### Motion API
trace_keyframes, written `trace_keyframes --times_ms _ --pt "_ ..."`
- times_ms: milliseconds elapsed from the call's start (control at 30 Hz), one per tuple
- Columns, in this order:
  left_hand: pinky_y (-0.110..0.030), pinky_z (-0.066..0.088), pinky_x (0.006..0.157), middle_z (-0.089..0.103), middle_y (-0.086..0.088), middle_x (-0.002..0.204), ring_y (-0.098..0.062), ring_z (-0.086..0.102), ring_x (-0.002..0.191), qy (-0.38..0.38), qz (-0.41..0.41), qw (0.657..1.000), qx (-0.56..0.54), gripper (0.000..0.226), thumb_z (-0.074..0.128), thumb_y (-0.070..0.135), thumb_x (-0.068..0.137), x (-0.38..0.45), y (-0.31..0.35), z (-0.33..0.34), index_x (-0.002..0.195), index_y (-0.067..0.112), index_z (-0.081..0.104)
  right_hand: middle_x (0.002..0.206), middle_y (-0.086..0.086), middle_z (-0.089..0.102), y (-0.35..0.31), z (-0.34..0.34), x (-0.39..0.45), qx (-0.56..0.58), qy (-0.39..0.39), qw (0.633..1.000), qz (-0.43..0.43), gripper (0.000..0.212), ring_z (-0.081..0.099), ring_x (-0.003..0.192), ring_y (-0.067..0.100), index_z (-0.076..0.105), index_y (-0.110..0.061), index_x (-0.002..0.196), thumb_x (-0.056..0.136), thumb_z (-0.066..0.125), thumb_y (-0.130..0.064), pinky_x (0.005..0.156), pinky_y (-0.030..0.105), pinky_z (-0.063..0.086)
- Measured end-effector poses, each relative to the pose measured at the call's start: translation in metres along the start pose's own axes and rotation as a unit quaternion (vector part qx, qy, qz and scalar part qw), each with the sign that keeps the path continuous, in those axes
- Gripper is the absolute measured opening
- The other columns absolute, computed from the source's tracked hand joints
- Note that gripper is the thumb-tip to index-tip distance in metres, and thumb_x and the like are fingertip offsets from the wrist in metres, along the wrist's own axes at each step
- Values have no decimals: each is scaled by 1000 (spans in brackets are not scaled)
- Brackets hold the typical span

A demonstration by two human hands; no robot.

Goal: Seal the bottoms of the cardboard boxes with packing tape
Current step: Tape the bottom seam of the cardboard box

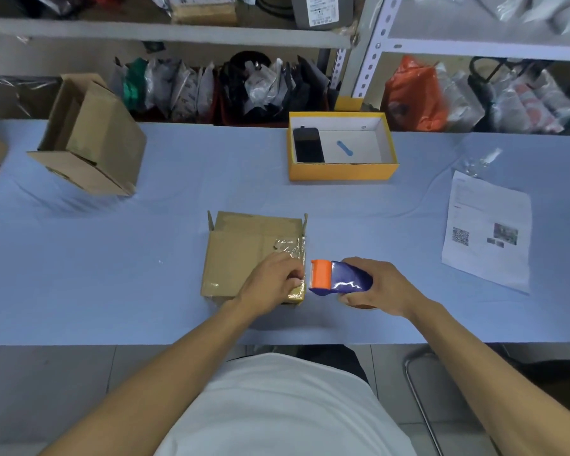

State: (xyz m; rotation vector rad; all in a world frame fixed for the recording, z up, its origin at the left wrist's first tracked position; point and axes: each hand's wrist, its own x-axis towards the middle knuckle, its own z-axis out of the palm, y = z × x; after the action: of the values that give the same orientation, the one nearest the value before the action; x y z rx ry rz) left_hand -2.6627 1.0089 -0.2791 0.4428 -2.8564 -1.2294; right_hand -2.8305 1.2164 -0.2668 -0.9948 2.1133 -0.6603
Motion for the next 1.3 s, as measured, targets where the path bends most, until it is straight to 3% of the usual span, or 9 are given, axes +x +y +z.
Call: trace_keyframes --times_ms 100,233,500,700,800,933,1033,1167,1300 --pt "-33 44 84 62 -7 94 -23 52 92 0 3 1000 7 13 66 4 87 2 2 1 99 7 68 102 -19 66 17 -18 -10 -24 -12 999 28 54 62 91 -1 56 -43 115 71 86 -32 75 18 55" --pt "-22 37 74 52 2 92 -13 44 88 12 34 999 39 33 60 2 89 -1 0 9 115 17 70 103 -15 66 13 -13 -3 -79 -35 996 21 54 61 89 9 57 -35 120 72 83 -38 77 25 53" --pt "-23 39 73 48 0 97 -17 42 93 -32 25 996 74 27 54 12 91 1 -1 9 108 29 65 88 -11 66 -7 13 24 -84 -68 990 88 52 63 80 12 63 -34 97 56 59 -65 70 30 55" --pt "-30 34 66 36 1 88 -19 32 84 -42 32 990 133 6 52 20 85 2 4 9 84 22 58 93 -14 66 6 -1 19 -149 -60 980 115 46 62 86 13 58 -37 104 66 70 -61 77 35 55" --pt "-30 32 71 34 1 90 -20 32 87 -46 14 988 150 20 52 41 88 2 8 13 78 23 51 98 -11 65 14 -5 17 -132 17 986 98 52 61 88 16 56 -34 114 71 74 -56 76 37 55" --pt "-32 30 72 34 -1 92 -24 33 89 -39 13 984 176 19 50 33 91 0 12 18 77 21 51 120 7 52 14 10 26 -263 65 960 66 75 49 109 27 33 -20 149 88 65 -50 87 39 44" --pt "-29 27 71 36 0 91 -23 35 88 0 8 983 182 14 51 28 89 -6 14 22 77 20 52 125 12 48 4 30 34 -329 74 941 42 72 47 111 29 29 -14 151 93 59 -44 88 39 41" --pt "-26 32 77 49 -3 102 -22 42 96 45 -37 983 175 36 58 22 80 -21 18 28 116 16 59 135 11 42 -16 27 49 -278 42 959 39 59 41 122 32 45 -16 139 90 61 -45 95 41 40" --pt "-29 35 73 53 -3 97 -25 47 89 109 -91 977 157 42 60 12 63 -37 27 34 105 12 58 148 9 38 -47 14 69 -95 27 994 -35 64 33 138 27 41 -15 146 91 64 -37 108 33 30"
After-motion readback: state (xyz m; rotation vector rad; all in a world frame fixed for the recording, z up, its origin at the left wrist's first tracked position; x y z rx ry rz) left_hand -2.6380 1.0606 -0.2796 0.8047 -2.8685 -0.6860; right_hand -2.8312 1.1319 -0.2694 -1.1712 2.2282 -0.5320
